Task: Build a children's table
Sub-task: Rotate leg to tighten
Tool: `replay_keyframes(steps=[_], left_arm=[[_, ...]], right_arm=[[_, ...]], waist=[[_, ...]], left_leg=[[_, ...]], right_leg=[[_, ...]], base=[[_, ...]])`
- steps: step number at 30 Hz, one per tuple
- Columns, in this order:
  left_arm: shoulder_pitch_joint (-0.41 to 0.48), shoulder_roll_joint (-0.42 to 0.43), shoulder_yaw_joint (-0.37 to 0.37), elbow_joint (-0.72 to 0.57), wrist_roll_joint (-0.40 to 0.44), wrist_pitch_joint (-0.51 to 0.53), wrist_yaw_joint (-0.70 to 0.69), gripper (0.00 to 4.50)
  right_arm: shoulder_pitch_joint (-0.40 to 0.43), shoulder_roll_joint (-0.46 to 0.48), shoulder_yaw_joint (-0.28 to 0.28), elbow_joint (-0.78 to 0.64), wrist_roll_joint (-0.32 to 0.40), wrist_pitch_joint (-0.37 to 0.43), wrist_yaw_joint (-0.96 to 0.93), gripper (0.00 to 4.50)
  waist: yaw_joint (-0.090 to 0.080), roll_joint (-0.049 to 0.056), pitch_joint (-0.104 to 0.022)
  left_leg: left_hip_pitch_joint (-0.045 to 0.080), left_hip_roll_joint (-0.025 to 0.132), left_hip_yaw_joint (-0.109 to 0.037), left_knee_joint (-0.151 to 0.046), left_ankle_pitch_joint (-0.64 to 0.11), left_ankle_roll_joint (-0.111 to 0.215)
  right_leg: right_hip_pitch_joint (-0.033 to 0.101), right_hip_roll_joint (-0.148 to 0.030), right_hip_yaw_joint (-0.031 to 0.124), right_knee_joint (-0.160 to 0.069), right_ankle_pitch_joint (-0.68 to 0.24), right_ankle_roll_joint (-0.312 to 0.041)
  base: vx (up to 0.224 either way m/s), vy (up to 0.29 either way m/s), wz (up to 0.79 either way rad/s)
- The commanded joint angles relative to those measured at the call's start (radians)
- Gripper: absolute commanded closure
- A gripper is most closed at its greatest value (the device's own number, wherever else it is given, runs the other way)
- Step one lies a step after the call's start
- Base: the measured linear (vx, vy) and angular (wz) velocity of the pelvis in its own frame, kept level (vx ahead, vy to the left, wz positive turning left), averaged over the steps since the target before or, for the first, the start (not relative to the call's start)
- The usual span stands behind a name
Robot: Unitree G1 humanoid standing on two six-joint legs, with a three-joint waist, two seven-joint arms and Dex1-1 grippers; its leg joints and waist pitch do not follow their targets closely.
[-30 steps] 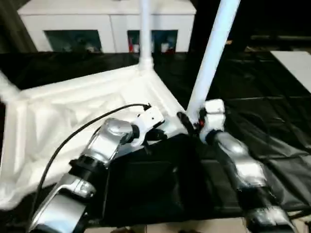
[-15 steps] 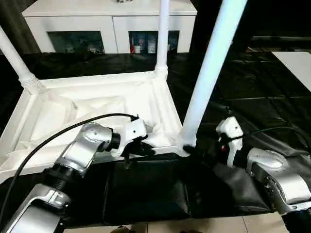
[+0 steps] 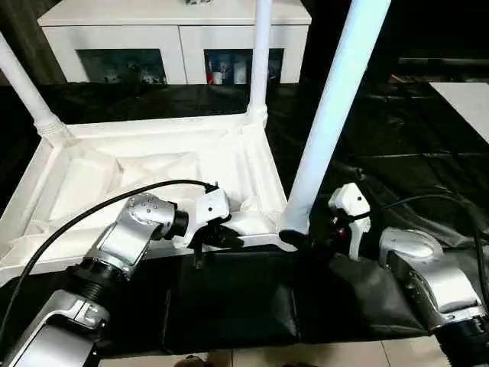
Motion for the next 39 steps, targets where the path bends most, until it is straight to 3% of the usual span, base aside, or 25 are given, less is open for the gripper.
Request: replay_keyframes(steps=[1, 5, 6, 20, 28, 33, 34, 35, 36, 39], left_arm=[[-0.003, 0.002, -0.015, -0.048, -0.014, -0.018, -0.03, 4.5], [0.0, 0.006, -0.016, -0.051, -0.014, -0.017, -0.034, 4.5], [0.0, 0.006, -0.016, -0.05, -0.014, -0.018, -0.034, 4.5], [0.002, 0.015, -0.02, -0.049, -0.012, -0.013, -0.041, 4.5], [0.003, 0.006, -0.01, -0.037, -0.019, 0.005, -0.028, 4.5], [-0.016, -0.042, 0.012, 0.018, -0.017, 0.04, 0.047, 4.5], [-0.03, -0.072, 0.021, 0.049, -0.008, 0.057, 0.098, 4.5], [-0.052, -0.111, 0.03, 0.09, 0.008, 0.078, 0.175, 4.5], [-0.052, -0.111, 0.03, 0.09, 0.008, 0.078, 0.175, 4.5], [-0.086, -0.165, 0.041, 0.14, 0.028, 0.103, 0.277, 4.5]], right_arm=[[-0.014, -0.002, 0.008, 0.013, 0.006, -0.014, 0.022, 0.06], [-0.016, 0.001, 0.007, 0.023, 0.009, -0.022, 0.041, 0.24], [-0.017, 0.002, 0.006, 0.027, 0.008, -0.024, 0.044, 0.52], [-0.021, 0.012, 0.005, 0.057, 0.0, -0.038, 0.09, 1.71], [-0.023, 0.046, -0.005, 0.104, -0.027, -0.032, 0.019, 1.84], [-0.047, 0.106, -0.018, 0.195, -0.075, -0.013, -0.123, 1.84], [-0.063, 0.15, -0.029, 0.239, -0.092, -0.004, -0.209, 1.84], [-0.092, 0.217, -0.063, 0.299, -0.098, 0.004, -0.339, 1.85], [-0.092, 0.217, -0.063, 0.299, -0.098, 0.004, -0.339, 1.85], [-0.135, 0.299, -0.105, 0.373, -0.11, -0.001, -0.508, 1.85]], waist=[[0.002, -0.004, -0.073], [0.002, -0.005, -0.073], [0.003, -0.005, -0.073], [0.005, -0.004, -0.074], [0.003, -0.007, -0.073], [-0.007, -0.007, -0.065], [-0.017, -0.007, -0.058], [-0.023, -0.009, -0.059], [-0.028, -0.009, -0.06], [-0.035, -0.011, -0.06]], left_leg=[[0.019, 0.086, -0.039, -0.07, -0.072, 0.087], [0.019, 0.086, -0.039, -0.069, -0.074, 0.086], [0.019, 0.086, -0.038, -0.069, -0.075, 0.085], [0.019, 0.085, -0.039, -0.067, -0.083, 0.077], [0.018, 0.084, -0.038, -0.066, -0.091, 0.077], [0.019, 0.082, -0.041, -0.071, -0.164, 0.038], [0.022, 0.079, -0.043, -0.076, -0.224, 0.006], [0.027, 0.077, -0.046, -0.078, -0.259, -0.016], [0.03, 0.077, -0.048, -0.079, -0.277, -0.031], [0.027, 0.076, -0.051, -0.082, -0.286, -0.043]], right_leg=[[0.052, -0.091, 0.037, -0.042, -0.003, -0.257], [0.053, -0.092, 0.036, -0.042, -0.011, -0.26], [0.052, -0.092, 0.036, -0.043, -0.014, -0.26], [0.051, -0.09, 0.036, -0.04, -0.029, -0.256], [0.051, -0.091, 0.036, -0.043, -0.053, -0.254], [0.046, -0.091, 0.038, -0.054, -0.172, -0.24], [0.04, -0.089, 0.038, -0.064, -0.284, -0.219], [0.037, -0.091, 0.038, -0.071, -0.347, -0.201], [0.033, -0.092, 0.039, -0.074, -0.383, -0.186], [0.032, -0.089, 0.039, -0.076, -0.387, -0.17]], base=[[0.0, 0.0, 0.0], [0.0, 0.0, 0.0], [0.0, 0.0, 0.0], [0.0, 0.0, 0.0], [0.0, 0.0, 0.0], [0.0, 0.0, 0.0], [0.0, 0.0, 0.0], [0.0, 0.0, 0.0], [0.0, 0.0, 0.0], [0.0, 0.0, 0.0]])
